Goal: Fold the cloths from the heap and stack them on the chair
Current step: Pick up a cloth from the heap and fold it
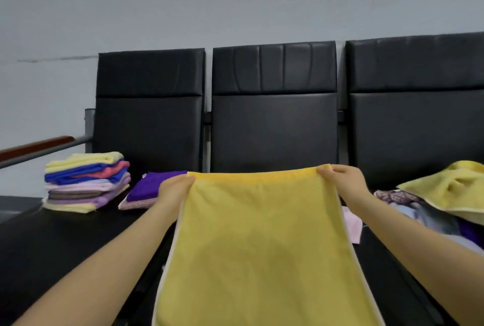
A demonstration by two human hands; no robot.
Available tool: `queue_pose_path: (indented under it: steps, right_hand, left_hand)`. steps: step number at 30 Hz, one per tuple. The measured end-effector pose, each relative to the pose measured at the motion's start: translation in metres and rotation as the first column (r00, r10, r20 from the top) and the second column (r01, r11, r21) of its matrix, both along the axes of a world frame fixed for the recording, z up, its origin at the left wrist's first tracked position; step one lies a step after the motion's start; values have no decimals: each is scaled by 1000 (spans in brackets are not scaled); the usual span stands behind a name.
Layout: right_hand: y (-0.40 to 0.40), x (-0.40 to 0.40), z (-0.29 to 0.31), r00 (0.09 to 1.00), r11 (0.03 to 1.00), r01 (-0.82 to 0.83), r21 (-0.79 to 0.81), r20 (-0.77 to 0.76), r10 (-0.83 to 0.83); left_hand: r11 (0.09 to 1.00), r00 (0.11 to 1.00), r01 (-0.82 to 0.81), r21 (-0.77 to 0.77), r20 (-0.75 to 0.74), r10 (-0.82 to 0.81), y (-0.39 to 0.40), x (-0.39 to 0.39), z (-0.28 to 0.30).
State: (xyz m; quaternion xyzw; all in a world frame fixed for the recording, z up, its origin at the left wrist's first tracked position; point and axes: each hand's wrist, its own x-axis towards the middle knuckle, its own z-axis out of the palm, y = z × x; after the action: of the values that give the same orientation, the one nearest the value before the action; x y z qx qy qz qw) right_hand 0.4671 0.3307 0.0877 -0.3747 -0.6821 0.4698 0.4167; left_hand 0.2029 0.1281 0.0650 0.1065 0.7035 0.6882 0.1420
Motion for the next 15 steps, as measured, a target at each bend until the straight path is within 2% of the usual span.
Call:
queue_pose_path:
  steps: [3, 7, 9, 12, 15]
  right_hand:
    - [23, -17, -6, 998, 998, 57, 25, -20, -57]
    - [66, -48, -29, 990, 986, 139, 92, -5, -140]
    - [86, -61, -46, 978, 979, 166, 118, 106, -179]
    - [94, -68, -70, 883, 972, 157, 173, 416, -217]
    - [76, -67, -93, 842, 943, 61, 328, 491, -225]
  left_hand:
    - [998, 993, 36, 49, -112, -30, 13, -8, -1]
    - [998, 957, 38, -40, -286, -48, 43, -39, -14]
    - [989, 944, -3, -148, -327, -46, 57, -53, -25]
    - [944, 949, 46, -327, -280, -143, 67, -58, -44]
    - [882, 933, 88, -463, -272, -236, 60, -48, -67]
